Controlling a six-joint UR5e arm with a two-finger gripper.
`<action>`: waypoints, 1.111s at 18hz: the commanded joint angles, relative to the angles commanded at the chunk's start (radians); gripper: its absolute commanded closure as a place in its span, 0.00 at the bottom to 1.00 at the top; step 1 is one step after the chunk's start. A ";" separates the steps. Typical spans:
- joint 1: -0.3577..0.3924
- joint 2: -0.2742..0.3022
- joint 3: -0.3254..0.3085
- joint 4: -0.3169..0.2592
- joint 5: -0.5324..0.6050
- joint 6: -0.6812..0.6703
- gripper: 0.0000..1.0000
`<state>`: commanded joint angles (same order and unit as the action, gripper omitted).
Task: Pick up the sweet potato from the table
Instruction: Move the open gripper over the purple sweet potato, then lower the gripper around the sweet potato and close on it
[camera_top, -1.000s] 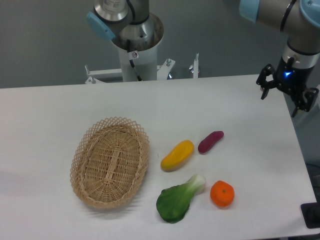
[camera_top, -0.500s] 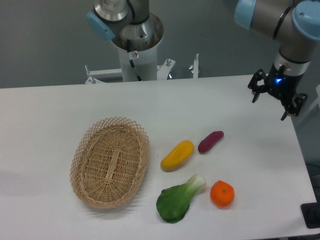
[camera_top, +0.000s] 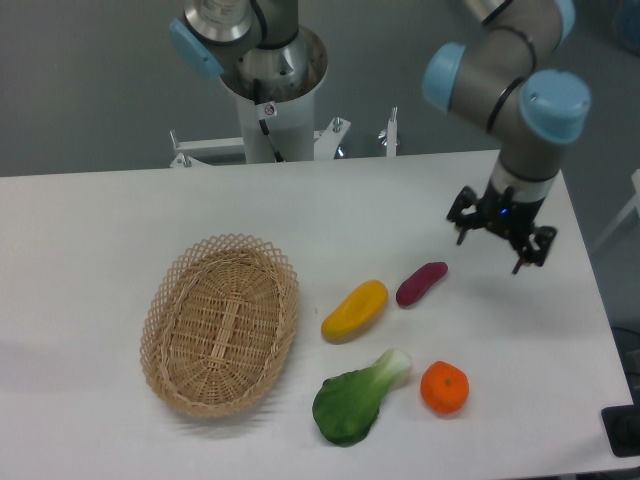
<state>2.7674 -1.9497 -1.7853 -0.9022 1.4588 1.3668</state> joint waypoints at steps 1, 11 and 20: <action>-0.012 -0.002 -0.009 0.011 0.003 0.000 0.00; -0.066 -0.023 -0.101 0.121 0.048 0.006 0.00; -0.083 -0.046 -0.129 0.178 0.049 0.003 0.00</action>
<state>2.6845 -1.9957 -1.9144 -0.7241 1.5079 1.3698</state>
